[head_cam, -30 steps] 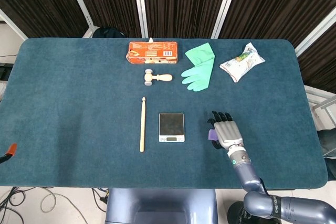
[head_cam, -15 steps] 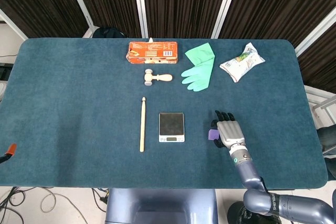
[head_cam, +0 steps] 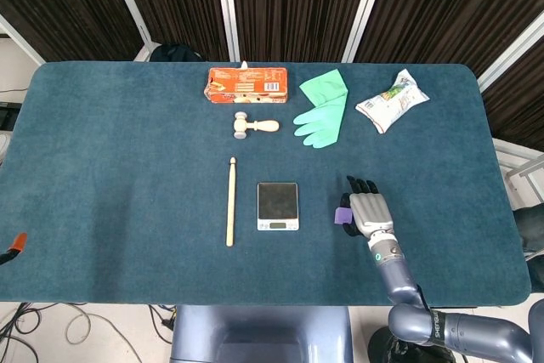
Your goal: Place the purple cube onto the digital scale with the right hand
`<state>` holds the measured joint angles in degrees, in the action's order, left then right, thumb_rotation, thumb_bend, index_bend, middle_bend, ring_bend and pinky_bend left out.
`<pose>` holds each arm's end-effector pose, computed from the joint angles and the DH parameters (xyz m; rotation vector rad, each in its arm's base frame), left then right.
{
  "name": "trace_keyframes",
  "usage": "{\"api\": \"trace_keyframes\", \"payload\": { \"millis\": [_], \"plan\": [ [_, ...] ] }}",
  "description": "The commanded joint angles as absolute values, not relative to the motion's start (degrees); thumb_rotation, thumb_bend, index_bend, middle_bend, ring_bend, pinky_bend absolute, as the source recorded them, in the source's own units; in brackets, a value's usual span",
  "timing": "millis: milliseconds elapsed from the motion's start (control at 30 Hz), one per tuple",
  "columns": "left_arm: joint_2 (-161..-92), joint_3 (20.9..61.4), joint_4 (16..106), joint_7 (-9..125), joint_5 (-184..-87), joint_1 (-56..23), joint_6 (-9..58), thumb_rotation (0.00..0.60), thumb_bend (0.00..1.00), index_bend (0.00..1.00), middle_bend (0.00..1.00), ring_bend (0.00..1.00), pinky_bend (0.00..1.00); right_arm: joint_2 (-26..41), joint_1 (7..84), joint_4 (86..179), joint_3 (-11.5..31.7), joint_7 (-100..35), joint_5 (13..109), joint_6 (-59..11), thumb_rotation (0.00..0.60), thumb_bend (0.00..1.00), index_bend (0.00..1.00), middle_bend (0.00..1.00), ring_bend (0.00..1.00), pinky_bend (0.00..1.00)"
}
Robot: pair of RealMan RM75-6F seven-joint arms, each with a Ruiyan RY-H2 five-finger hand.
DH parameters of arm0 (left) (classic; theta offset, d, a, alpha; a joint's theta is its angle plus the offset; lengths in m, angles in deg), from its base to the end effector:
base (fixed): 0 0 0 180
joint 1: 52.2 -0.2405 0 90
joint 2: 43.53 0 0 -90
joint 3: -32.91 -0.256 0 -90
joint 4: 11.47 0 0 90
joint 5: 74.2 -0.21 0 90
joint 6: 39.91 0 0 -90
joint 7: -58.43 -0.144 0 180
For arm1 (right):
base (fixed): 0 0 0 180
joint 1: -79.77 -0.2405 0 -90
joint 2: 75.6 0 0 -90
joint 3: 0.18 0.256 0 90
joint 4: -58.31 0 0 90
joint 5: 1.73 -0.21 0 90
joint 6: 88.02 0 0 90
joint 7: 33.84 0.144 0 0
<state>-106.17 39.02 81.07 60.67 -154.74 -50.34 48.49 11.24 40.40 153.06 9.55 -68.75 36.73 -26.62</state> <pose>-0.3257 0.1747 0.1883 -1.2031 -0.8930 -0.9093 -0.1875 -0.3167 -0.0096 1.6504 -1.1949 0.6384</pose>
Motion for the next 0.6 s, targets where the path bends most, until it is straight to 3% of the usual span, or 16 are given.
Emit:
{"api": "trace_keyframes", "payload": {
  "millis": [33,600],
  "plan": [
    [-106.15,39.01,81.03,60.71,-154.76,-50.34,48.46,0.6,0.25,0.09,0.0,0.0,0.0,11.22,39.87,153.46,9.96,-69.06,36.69,-26.61,0.6,0.41,0.49,0.0,0.0,0.0],
    [-105.93,38.94,81.1,60.57,-154.65,-50.33,48.27,0.6,0.25,0.09,0.0,0.0,0.0,14.44,28.02,154.71,15.91,-79.36,27.72,-28.92,0.6,0.41,0.49,0.0,0.0,0.0]
  ]
}}
